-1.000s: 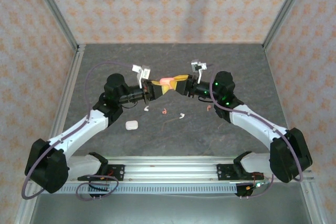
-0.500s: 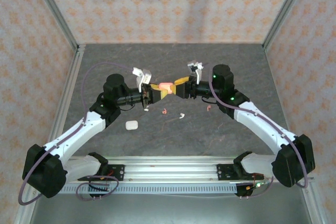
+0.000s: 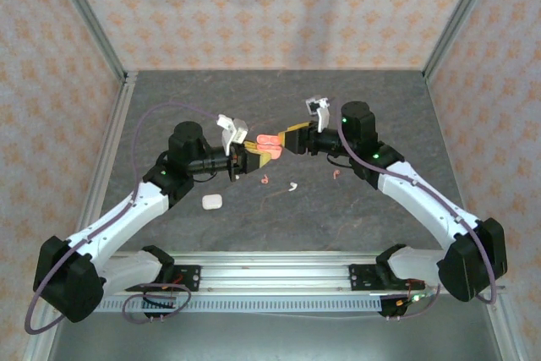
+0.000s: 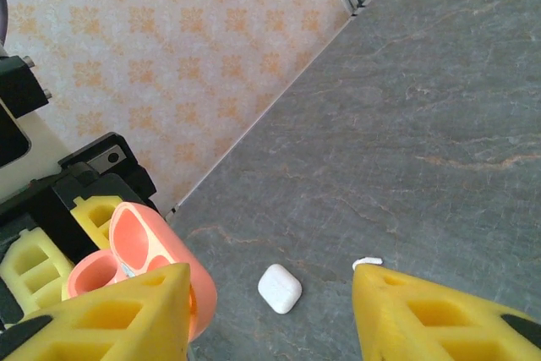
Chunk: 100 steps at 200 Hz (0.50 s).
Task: Insert wireless bluetooth earbuds into charging case
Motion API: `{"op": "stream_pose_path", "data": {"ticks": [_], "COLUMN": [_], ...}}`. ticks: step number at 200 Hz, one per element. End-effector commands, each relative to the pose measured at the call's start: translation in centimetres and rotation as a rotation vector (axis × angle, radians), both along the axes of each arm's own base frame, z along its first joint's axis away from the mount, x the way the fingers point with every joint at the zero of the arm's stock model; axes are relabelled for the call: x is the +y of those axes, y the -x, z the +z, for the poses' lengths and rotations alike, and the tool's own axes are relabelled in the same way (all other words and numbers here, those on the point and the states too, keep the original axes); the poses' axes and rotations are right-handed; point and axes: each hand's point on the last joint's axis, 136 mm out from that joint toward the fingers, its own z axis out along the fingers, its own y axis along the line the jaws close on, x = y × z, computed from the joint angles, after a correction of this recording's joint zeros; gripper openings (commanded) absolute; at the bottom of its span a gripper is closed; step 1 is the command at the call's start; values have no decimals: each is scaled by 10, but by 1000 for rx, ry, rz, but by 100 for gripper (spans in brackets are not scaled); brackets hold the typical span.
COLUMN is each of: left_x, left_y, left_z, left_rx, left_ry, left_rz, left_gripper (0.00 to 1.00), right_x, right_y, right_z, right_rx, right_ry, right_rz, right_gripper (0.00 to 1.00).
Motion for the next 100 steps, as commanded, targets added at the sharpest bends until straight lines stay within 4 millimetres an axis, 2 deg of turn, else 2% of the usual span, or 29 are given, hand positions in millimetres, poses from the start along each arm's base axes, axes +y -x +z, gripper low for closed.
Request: {"op": "stream_pose_path", "data": {"ticks": [1,8,11,19,48,73,100], "left_x": [0,0,0,1,4,10,16], "left_y": [2,0,-1,-3,-11,-15,-13], "left_z": [8,4,1,-5,-24,-34,-41], "left_rx": [-101,-99,-98,-92,-77,-72,-45], "left_ry": [-12,-26,-33,-52,-106,-132,-158], "left_rz": [-15,-11,-9,2,41,84,100], "left_gripper": [3,1,0,0,0,0,0], "right_x": [-8,-10,-13,-17,-35,-53,-79], "right_y": [-1,-2,1,2,0,-8,-23], "right_z": [11,8,15,17,6,-16,-50], "right_rx": [27,50,39,47,112,189,288], "right_ry": [-11,-6,-16,-12,49,131,212], "right_rz": [-51,-71,-80,-101,-213,-334,-533], "right_gripper": [51,52,53,53,54,50,47]}}
